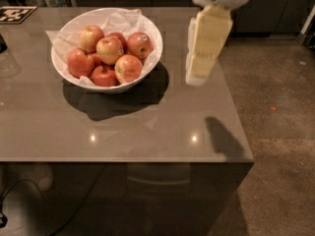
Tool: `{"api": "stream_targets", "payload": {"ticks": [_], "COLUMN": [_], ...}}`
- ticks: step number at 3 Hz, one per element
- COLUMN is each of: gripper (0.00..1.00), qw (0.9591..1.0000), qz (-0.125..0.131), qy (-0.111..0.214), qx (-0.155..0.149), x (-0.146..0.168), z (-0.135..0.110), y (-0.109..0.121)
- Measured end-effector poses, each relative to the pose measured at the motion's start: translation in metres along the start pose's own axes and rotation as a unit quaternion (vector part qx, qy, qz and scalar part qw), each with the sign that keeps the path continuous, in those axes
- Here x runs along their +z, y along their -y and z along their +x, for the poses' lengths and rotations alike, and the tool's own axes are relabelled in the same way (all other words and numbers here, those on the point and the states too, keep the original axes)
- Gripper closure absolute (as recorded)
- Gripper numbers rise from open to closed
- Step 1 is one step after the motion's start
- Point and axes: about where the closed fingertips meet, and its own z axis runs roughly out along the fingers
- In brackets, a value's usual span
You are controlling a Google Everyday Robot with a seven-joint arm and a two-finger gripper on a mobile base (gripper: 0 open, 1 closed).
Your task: Pick apple from white bowl
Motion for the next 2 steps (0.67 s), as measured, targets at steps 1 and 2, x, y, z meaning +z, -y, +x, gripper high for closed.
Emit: {"api": "stream_targets", "payload": {"ticks": [1,2], "gripper": [0.00,0.00], "qw": [0.9993,0.9989], "qz": [-0.024,-0.007], "qy": [0.027,0.046], "qx": [0.002,0.001], "x": [0.012,0.007], "z": [-0.022,-0.033], "y": [0.034,0.050]}}
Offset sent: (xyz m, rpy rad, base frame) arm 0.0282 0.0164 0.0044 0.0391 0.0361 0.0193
